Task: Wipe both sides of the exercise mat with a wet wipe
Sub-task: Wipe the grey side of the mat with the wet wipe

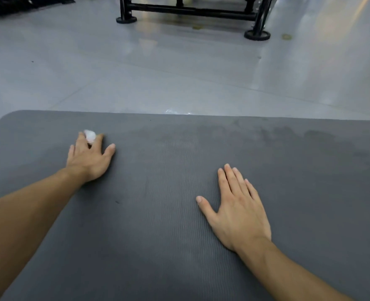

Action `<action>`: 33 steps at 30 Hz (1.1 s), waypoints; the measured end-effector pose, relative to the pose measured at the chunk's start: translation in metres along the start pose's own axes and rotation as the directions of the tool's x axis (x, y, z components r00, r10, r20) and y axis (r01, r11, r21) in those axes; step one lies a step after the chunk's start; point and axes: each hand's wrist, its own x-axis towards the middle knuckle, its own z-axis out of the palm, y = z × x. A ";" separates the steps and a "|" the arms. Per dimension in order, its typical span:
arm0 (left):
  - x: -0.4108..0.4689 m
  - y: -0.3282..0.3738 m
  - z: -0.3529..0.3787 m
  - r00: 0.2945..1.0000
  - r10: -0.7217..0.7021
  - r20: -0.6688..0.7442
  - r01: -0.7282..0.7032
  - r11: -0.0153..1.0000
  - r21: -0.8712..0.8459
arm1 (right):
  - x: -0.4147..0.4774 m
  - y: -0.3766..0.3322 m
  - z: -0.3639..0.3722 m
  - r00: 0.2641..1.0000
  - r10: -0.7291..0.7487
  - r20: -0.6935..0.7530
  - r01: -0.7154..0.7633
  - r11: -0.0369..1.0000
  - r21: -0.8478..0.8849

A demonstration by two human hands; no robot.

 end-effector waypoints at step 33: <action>-0.014 -0.105 -0.010 0.987 -0.114 -0.112 0.109 0.993 -0.055 | 0.003 -0.002 0.005 1.000 0.006 -0.013 -0.007 0.995 -0.103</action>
